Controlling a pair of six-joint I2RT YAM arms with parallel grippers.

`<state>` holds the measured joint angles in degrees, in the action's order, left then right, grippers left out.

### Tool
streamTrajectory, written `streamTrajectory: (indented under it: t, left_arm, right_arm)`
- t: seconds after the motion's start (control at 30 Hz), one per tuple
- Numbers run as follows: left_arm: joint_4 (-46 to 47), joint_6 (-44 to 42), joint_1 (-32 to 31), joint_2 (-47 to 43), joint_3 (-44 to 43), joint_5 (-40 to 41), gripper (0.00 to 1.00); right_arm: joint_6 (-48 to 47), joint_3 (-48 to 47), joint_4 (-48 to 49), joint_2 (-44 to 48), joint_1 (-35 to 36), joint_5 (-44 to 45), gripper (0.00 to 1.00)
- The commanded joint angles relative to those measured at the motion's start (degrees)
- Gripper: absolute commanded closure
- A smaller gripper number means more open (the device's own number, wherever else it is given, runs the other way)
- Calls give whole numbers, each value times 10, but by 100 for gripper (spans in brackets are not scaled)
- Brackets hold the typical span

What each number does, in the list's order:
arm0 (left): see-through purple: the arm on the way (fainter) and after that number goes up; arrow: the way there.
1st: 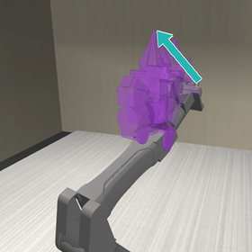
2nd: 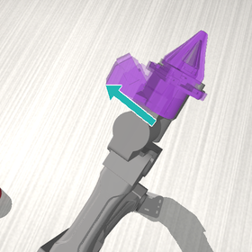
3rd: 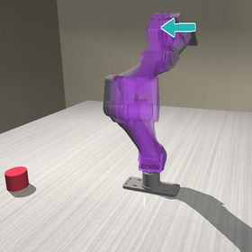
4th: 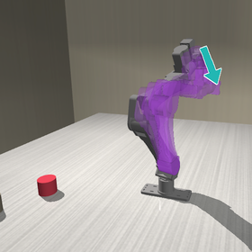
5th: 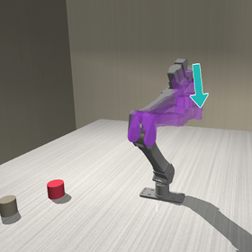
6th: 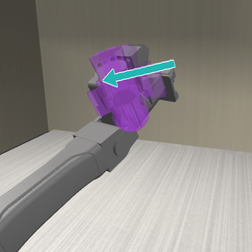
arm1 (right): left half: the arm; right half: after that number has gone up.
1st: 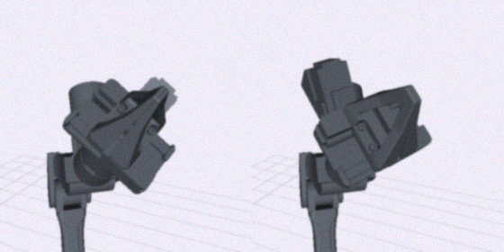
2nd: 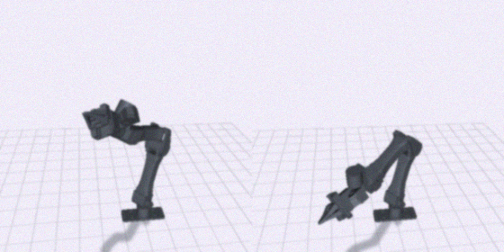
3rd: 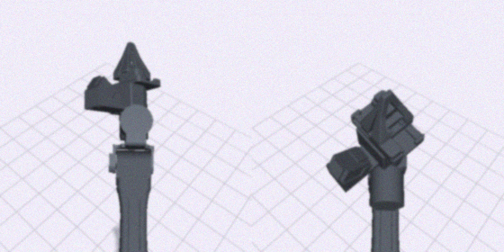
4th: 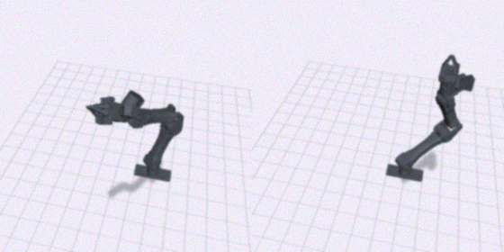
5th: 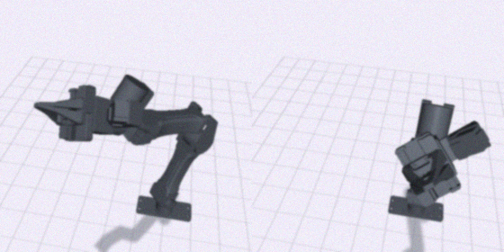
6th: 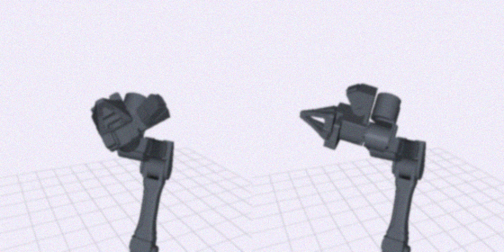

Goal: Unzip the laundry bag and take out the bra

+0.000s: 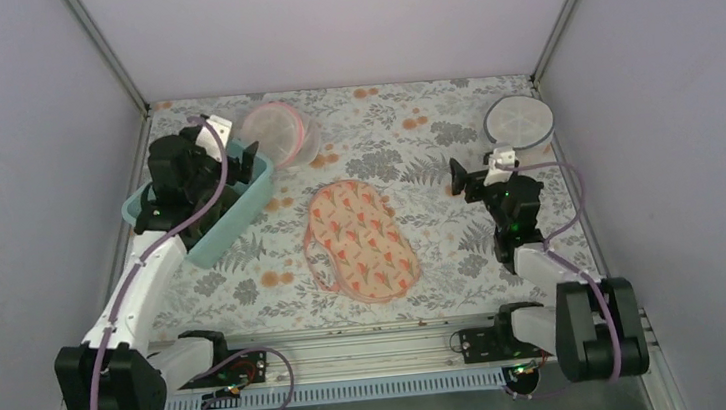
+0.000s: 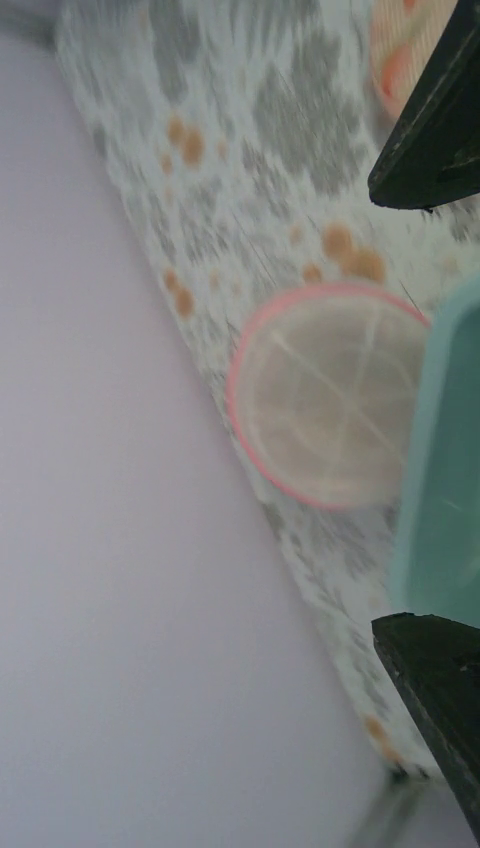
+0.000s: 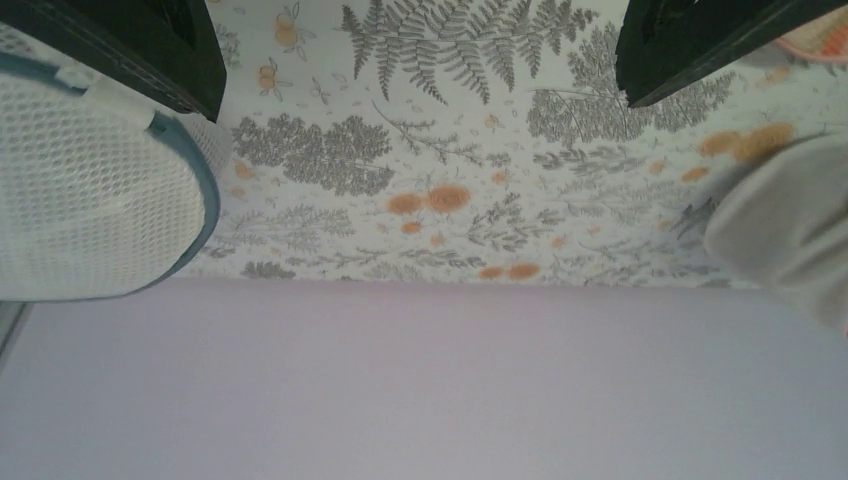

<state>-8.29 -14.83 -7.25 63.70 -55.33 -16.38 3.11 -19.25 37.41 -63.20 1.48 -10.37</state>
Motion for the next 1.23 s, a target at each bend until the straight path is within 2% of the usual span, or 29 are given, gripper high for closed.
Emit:
streamTrajectory:
  t: [0.0,0.13,0.23,0.3,0.37,0.4,0.47,0.53,0.57,0.67,0.73,0.8,0.87,0.93,1.0,1.1,1.2]
  left_arm:
    - [166,7,7,5,109,135,0]
    - [338,18,15,14,251,146,0]
    - [508,9,17,34,360,130,0]
    - [638,-4,19,54,433,106,0]
    - [756,-8,20,85,475,87,0]
    - [781,-8,20,104,478,82,0]
    - [786,2,20,136,473,95,0]
    - [831,-1,22,169,478,103,0]
    - [858,0,23,187,478,105,0]
    - [804,25,39,183,454,107,0]
    - [844,44,55,218,456,110,0]
    - [934,47,62,272,469,106,0]
    - [843,49,62,236,453,101,0]
    - [886,53,64,264,449,114,0]
    - [844,55,65,248,443,113,0]
    - [870,56,66,259,445,110,0]
    - [845,60,67,255,436,113,0]
  right_arm:
    - [-30,47,187,-53,-9,-26,0]
    - [-55,69,248,-102,-14,1,0]
    - [-66,98,339,-142,-17,-24,0]
    - [-75,97,358,-164,-17,-36,0]
    - [-79,85,359,-190,-18,-44,0]
    - [-81,80,362,-205,-18,-46,0]
    - [-75,66,377,-239,-20,-41,0]
    - [-53,33,310,-240,-39,-51,0]
    - [-46,30,309,-242,-47,-57,0]
    - [-44,30,309,-243,-48,-57,0]
    - [-44,30,310,-243,-48,-57,0]
    - [-44,30,310,-243,-48,-57,0]
    - [-44,30,309,-243,-48,-56,0]
    - [-44,30,309,-243,-48,-56,0]
    - [-43,29,309,-243,-48,-56,0]
    - [-44,30,311,-244,-48,-56,0]
    - [-43,29,310,-244,-48,-56,0]
